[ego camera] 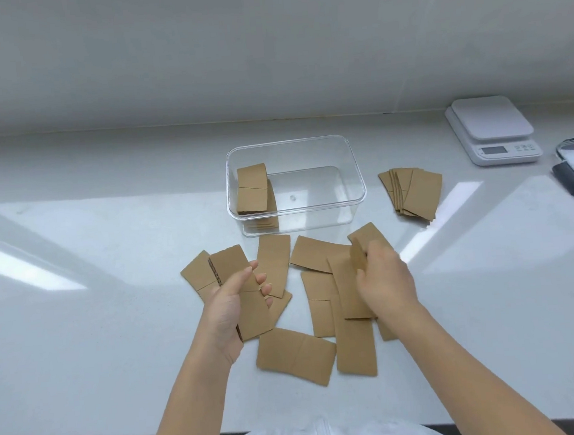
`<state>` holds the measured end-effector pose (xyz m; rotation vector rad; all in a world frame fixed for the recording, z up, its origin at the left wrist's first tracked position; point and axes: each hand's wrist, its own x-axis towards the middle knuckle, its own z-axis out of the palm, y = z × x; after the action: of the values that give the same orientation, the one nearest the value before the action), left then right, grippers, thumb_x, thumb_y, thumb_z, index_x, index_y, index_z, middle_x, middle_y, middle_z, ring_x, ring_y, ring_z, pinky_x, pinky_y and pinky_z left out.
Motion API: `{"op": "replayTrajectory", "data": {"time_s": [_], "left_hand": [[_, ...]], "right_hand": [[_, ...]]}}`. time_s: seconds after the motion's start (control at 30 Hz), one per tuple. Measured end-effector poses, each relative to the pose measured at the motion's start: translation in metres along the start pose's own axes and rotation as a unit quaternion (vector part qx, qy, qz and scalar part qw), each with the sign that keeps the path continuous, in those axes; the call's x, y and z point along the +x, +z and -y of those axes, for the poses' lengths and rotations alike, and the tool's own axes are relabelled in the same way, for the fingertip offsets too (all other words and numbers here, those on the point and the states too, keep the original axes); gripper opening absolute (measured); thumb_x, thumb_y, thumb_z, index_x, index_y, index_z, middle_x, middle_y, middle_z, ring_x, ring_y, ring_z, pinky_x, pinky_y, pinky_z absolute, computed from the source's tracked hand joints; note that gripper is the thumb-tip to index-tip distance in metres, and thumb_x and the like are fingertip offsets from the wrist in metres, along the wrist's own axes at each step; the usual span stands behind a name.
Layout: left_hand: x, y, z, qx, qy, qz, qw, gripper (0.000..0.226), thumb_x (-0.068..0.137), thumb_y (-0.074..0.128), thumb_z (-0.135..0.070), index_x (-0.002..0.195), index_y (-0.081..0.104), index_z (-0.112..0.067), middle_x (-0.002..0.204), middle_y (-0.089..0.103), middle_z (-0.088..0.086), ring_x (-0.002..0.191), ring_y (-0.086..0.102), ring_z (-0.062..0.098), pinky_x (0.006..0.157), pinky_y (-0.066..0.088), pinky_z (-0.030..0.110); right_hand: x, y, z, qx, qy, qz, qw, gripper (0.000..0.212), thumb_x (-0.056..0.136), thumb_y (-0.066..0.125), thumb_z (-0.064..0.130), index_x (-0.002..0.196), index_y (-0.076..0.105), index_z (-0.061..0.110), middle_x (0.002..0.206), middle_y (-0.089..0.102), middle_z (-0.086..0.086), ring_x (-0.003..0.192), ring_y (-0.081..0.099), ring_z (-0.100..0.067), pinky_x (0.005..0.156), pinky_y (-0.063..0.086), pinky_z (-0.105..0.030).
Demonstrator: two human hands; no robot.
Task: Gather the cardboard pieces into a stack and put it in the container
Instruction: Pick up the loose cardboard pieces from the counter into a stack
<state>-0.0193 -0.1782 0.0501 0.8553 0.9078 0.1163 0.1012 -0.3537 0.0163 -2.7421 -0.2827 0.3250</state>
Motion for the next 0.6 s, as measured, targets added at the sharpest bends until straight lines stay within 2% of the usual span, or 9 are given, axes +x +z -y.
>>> {"op": "replayTrajectory", "data": {"time_s": [0.13,0.27,0.33,0.4,0.43,0.5,0.53,0.6], "left_hand": [[-0.002,0.008,0.006,-0.003,0.001,-0.002,1.000,0.022,0.089,0.056,-0.017,0.108,0.065,-0.009,0.083,0.062,0.006,0.070,0.058,0.021,0.074,0.050,0.036],[0.001,0.013,0.009,-0.003,0.008,-0.005,1.000,0.022,0.090,0.056,-0.016,0.109,0.064,-0.008,0.082,0.061,0.007,0.068,0.058,0.021,0.071,0.051,0.035],[0.004,0.017,0.010,-0.006,0.007,-0.007,1.000,0.021,0.090,0.055,-0.016,0.108,0.063,-0.008,0.082,0.061,0.007,0.067,0.058,0.021,0.067,0.052,0.034],[0.007,0.021,0.011,-0.009,0.001,-0.011,1.000,0.021,0.089,0.056,-0.016,0.107,0.063,-0.008,0.081,0.061,0.007,0.067,0.058,0.021,0.063,0.053,0.033],[0.008,0.024,0.011,-0.011,-0.002,-0.011,1.000,0.020,0.089,0.056,-0.016,0.106,0.064,-0.009,0.081,0.061,0.007,0.067,0.057,0.022,0.063,0.053,0.033],[0.010,0.027,0.012,-0.011,-0.006,-0.005,1.000,0.021,0.089,0.057,-0.017,0.106,0.064,-0.009,0.081,0.061,0.007,0.067,0.057,0.022,0.065,0.052,0.035],[0.011,0.029,0.012,-0.009,-0.006,-0.002,1.000,0.021,0.089,0.057,-0.018,0.107,0.064,-0.009,0.081,0.060,0.007,0.067,0.057,0.021,0.066,0.051,0.035],[0.013,0.030,0.012,-0.002,-0.003,-0.004,1.000,0.021,0.089,0.057,-0.018,0.107,0.064,-0.009,0.082,0.060,0.007,0.067,0.057,0.021,0.066,0.052,0.035]], "right_hand": [[0.003,0.010,0.011,-0.062,-0.012,0.043,0.997,0.021,0.087,0.043,-0.001,0.106,0.049,0.005,0.106,0.060,-0.012,0.076,0.043,-0.023,0.064,0.036,-0.031],[0.007,0.000,0.002,-0.017,-0.015,0.036,0.999,0.018,0.094,0.050,0.016,0.108,0.050,0.004,0.106,0.061,-0.011,0.085,0.055,-0.026,0.065,0.038,-0.030],[0.012,-0.010,0.000,0.061,-0.004,0.089,0.994,0.025,0.094,0.052,0.029,0.105,0.049,0.007,0.102,0.057,-0.010,0.091,0.055,-0.026,0.061,0.036,-0.026],[0.016,-0.012,0.001,0.112,0.026,0.191,0.975,0.027,0.093,0.052,0.036,0.091,0.046,0.010,0.096,0.051,-0.006,0.086,0.050,-0.022,0.059,0.036,-0.025],[0.016,-0.007,0.001,0.093,0.032,0.221,0.970,0.031,0.093,0.051,0.037,0.082,0.045,0.009,0.093,0.049,-0.006,0.085,0.049,-0.021,0.064,0.039,-0.028],[0.014,0.004,0.002,0.024,0.028,0.230,0.973,0.039,0.093,0.051,0.038,0.067,0.042,0.010,0.088,0.048,-0.009,0.095,0.049,-0.025,0.081,0.043,-0.036],[0.013,0.009,0.003,0.006,0.028,0.216,0.976,0.038,0.093,0.050,0.039,0.070,0.045,0.009,0.092,0.051,-0.011,0.105,0.047,-0.027,0.090,0.042,-0.037],[0.012,0.016,0.006,-0.011,0.040,0.186,0.982,0.034,0.093,0.050,0.039,0.095,0.053,0.005,0.115,0.048,-0.016,0.117,0.040,-0.031,0.099,0.038,-0.037]]}}
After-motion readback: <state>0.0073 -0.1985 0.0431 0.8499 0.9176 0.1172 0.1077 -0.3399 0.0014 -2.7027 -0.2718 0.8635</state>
